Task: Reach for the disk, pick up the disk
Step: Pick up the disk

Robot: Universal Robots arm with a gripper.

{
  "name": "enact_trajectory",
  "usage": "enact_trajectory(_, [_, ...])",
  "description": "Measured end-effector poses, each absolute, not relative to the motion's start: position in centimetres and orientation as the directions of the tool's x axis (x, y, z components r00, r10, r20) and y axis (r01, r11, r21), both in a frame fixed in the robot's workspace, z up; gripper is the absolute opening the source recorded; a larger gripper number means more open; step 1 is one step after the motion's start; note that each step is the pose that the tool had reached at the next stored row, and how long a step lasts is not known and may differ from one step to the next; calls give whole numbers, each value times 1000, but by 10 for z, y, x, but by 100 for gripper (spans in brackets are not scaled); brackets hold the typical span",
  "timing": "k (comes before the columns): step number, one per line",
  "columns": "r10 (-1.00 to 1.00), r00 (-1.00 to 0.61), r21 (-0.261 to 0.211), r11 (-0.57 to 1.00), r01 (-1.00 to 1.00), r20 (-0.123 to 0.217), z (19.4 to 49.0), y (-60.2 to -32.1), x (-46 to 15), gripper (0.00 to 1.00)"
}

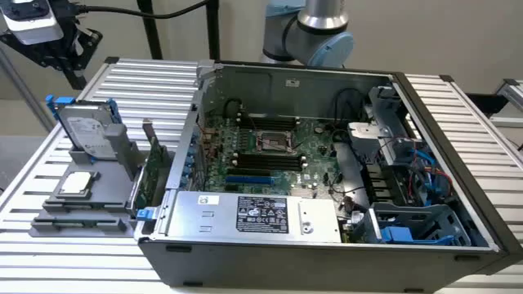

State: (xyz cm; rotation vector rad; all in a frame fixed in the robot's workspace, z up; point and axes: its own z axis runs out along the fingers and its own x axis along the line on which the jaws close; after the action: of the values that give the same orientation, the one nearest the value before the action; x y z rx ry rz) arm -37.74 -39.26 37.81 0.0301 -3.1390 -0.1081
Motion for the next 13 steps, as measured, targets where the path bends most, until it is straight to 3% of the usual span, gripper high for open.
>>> enact_trajectory(13, [-19, -1000, 74, 997, -19, 0, 378, -393, -378, 11])
